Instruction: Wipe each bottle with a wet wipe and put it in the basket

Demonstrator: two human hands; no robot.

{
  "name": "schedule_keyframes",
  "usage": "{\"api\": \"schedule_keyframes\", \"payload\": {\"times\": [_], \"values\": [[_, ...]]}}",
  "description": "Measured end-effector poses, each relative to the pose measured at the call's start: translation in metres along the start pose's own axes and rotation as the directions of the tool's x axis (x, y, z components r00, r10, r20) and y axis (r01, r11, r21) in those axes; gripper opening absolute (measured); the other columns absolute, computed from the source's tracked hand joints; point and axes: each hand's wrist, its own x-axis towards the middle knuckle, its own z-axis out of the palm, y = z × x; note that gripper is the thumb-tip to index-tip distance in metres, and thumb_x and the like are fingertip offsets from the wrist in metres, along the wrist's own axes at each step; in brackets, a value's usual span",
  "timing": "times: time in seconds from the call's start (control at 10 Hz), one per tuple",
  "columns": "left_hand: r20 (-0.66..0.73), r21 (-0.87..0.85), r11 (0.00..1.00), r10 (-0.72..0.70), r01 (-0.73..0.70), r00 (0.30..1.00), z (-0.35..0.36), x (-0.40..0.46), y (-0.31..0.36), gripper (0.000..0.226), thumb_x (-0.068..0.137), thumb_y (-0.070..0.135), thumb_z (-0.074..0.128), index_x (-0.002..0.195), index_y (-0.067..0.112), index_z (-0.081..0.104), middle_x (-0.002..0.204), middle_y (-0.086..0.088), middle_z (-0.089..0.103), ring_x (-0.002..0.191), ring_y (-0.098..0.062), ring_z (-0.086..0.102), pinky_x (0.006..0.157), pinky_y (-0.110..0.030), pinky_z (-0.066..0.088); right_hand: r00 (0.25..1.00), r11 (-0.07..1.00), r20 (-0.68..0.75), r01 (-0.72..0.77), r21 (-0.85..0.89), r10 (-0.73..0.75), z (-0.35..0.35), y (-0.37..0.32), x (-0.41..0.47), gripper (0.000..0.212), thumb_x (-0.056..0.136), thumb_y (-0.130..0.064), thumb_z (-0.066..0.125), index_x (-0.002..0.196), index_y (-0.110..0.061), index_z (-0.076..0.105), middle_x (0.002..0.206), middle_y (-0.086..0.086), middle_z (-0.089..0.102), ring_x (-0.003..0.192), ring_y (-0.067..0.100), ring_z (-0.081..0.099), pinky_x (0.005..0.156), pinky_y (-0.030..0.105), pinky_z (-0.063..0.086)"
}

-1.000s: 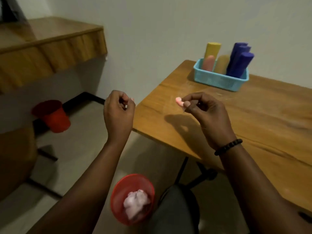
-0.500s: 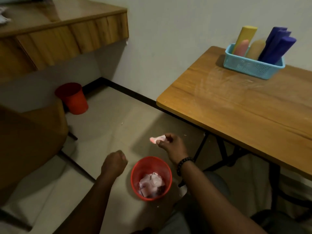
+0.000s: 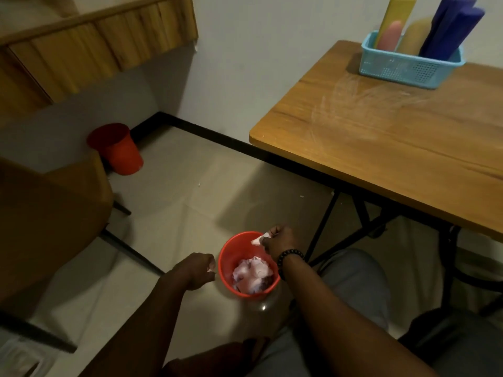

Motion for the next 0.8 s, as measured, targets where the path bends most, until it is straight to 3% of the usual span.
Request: {"api": "schedule_keyframes", "payload": {"times": [0.1, 0.2, 0.3, 0.4, 0.5, 0.6, 0.7, 0.8], "values": [[-0.092, -0.006, 1.000, -0.005, 0.005, 0.996, -0.007, -0.001, -0.006, 0.028, 0.095, 0.031, 0.062, 0.116, 0.013, 0.061, 0.119, -0.007, 0.064, 0.109, -0.023, 0.059, 0.089, -0.030, 0.046, 1.000, 1.000, 0.011, 0.028, -0.005, -0.028, -0.004, -0.021, -0.014, 0.029, 0.063, -0.004, 0.081, 0.060, -0.017, 0.055, 0.066, 0.011, 0.067, 0.070, 0.030, 0.068, 0.072, 0.044, 0.059], [-0.170, -0.021, 1.000, -0.016, 0.012, 0.985, -0.010, -0.005, -0.008, 0.026, 0.095, 0.033, 0.062, 0.114, 0.015, 0.062, 0.117, -0.005, 0.063, 0.105, -0.022, 0.059, 0.088, -0.030, 0.047, 0.995, 0.995, 0.075, 0.077, -0.063, -0.072, -0.004, -0.030, -0.018, 0.023, 0.070, -0.005, 0.080, 0.083, -0.013, 0.064, 0.080, 0.002, 0.061, 0.083, 0.021, 0.062, 0.084, 0.034, 0.052], [-0.219, -0.027, 0.999, -0.028, 0.023, 0.975, -0.010, -0.007, -0.008, 0.027, 0.095, 0.032, 0.062, 0.116, 0.015, 0.062, 0.119, -0.004, 0.062, 0.108, -0.021, 0.058, 0.090, -0.031, 0.048, 0.995, 0.989, 0.018, 0.104, -0.103, -0.103, -0.005, -0.028, -0.017, 0.030, 0.070, -0.001, 0.077, 0.068, -0.021, 0.055, 0.080, 0.003, 0.060, 0.081, 0.020, 0.058, 0.082, 0.033, 0.052], [-0.270, -0.036, 0.999, -0.031, 0.023, 0.962, -0.015, -0.009, -0.004, 0.023, 0.096, 0.032, 0.060, 0.113, 0.016, 0.063, 0.117, -0.001, 0.061, 0.108, -0.021, 0.058, 0.084, -0.030, 0.048, 0.984, 0.982, -0.059, 0.162, -0.094, -0.168, -0.009, -0.025, -0.015, 0.036, 0.068, 0.007, 0.066, 0.056, -0.022, 0.049, 0.070, 0.002, 0.061, 0.077, 0.028, 0.064, 0.079, 0.041, 0.056], [-0.346, -0.056, 0.998, -0.016, -0.004, 0.938, -0.025, -0.010, 0.006, 0.008, 0.096, 0.029, 0.060, 0.096, 0.022, 0.064, 0.107, 0.002, 0.064, 0.101, -0.019, 0.060, 0.082, -0.031, 0.048, 0.968, 0.967, -0.081, 0.227, -0.116, -0.237, -0.018, -0.032, -0.023, 0.032, 0.073, 0.006, 0.056, 0.058, -0.022, 0.050, 0.073, 0.005, 0.066, 0.080, 0.028, 0.066, 0.076, 0.039, 0.055], [-0.409, -0.096, 0.994, 0.002, -0.046, 0.913, -0.036, -0.014, 0.021, 0.021, 0.094, 0.022, 0.057, 0.076, 0.032, 0.054, 0.091, 0.010, 0.061, 0.090, -0.016, 0.059, 0.070, -0.029, 0.044, 0.943, 0.940, -0.078, 0.311, -0.141, -0.324, -0.028, -0.038, -0.034, 0.025, 0.078, 0.002, 0.056, 0.067, -0.020, 0.057, 0.072, 0.000, 0.064, 0.075, 0.020, 0.064, 0.068, 0.030, 0.052], [-0.551, -0.126, 0.979, 0.064, -0.159, 0.832, -0.047, -0.017, 0.041, 0.025, 0.092, 0.018, 0.055, 0.074, 0.034, 0.050, 0.084, 0.012, 0.060, 0.081, -0.013, 0.057, 0.063, -0.029, 0.040, 0.861, 0.854, -0.077, 0.482, -0.196, -0.503, -0.039, -0.046, -0.048, 0.017, 0.081, -0.001, 0.057, 0.075, -0.017, 0.061, 0.071, -0.005, 0.059, 0.068, 0.014, 0.057, 0.059, 0.023, 0.039], [-0.734, -0.149, 0.945, 0.093, -0.292, 0.673, -0.061, -0.024, 0.068, 0.019, 0.092, 0.016, 0.057, 0.080, 0.030, 0.052, 0.080, 0.010, 0.057, 0.073, -0.009, 0.055, 0.060, -0.031, 0.043, 0.723, 0.721, -0.081, 0.663, -0.200, -0.686, -0.049, -0.054, -0.063, 0.015, 0.080, -0.003, 0.056, 0.077, -0.017, 0.056, 0.075, -0.004, 0.055, 0.069, 0.011, 0.051, 0.059, 0.028, 0.041]]}}
